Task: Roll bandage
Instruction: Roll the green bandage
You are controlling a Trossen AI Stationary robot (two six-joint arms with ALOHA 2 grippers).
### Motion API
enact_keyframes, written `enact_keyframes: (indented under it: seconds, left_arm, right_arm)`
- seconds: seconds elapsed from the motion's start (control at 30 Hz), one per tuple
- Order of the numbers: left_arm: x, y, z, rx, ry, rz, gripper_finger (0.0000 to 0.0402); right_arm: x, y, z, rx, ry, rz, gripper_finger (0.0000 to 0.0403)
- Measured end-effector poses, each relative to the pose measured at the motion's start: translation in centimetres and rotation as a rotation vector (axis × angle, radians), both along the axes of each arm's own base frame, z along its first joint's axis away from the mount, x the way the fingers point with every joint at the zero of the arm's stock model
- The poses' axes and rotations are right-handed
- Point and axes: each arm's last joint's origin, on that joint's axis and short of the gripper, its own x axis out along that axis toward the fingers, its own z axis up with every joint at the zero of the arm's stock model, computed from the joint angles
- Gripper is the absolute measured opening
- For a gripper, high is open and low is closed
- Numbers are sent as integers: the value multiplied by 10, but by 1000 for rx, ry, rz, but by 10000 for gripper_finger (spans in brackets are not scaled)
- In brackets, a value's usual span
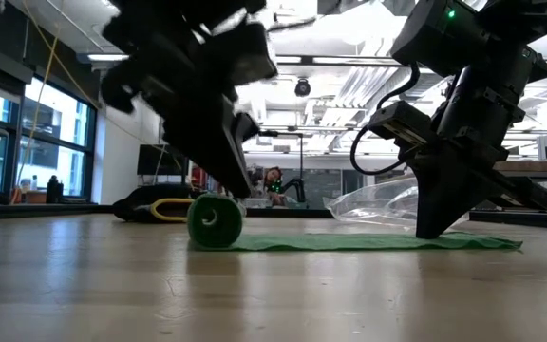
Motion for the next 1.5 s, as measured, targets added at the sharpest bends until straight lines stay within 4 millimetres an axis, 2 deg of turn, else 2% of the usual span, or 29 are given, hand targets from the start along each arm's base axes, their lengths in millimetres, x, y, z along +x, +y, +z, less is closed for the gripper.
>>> enact_keyframes:
  seconds: [0.27, 0.5, 0.6, 0.67, 0.77, 0.9, 1.1, 1.27, 1.5]
  left_arm:
    - [-7, -19, 0, -18, 24, -5, 0]
    - [-16, -20, 30, 34, -62, -8, 0]
    - [-13, -11, 38, 127, -130, 30, 0]
    - [-7, 0, 31, 158, -124, 59, 0]
    - [1, 14, 11, 132, -61, 58, 0]
    - [6, 22, -4, 83, -14, 51, 0]
    - [6, 8, -1, 31, -48, -15, 0]
    - [6, -3, -16, 85, -15, -24, 0]
    - [0, -11, -17, 96, 27, -15, 0]
  right_arm:
    - [0, 0, 0, 0, 2, 0, 0]
    - [0, 0, 0, 1, 2, 0, 0]
    - [0, 0, 0, 0, 3, 1, 0]
    - [0, 0, 0, 0, 2, 2, 0]
    - [0, 0, 0, 0, 3, 3, 0]
    - [0, 0, 0, 0, 2, 4, 0]
    - [0, 0, 0, -2, 2, 0, 0]
    - [0, 0, 0, 1, 2, -11, 0]
    - [0, 0, 0, 0, 0, -12, 0]
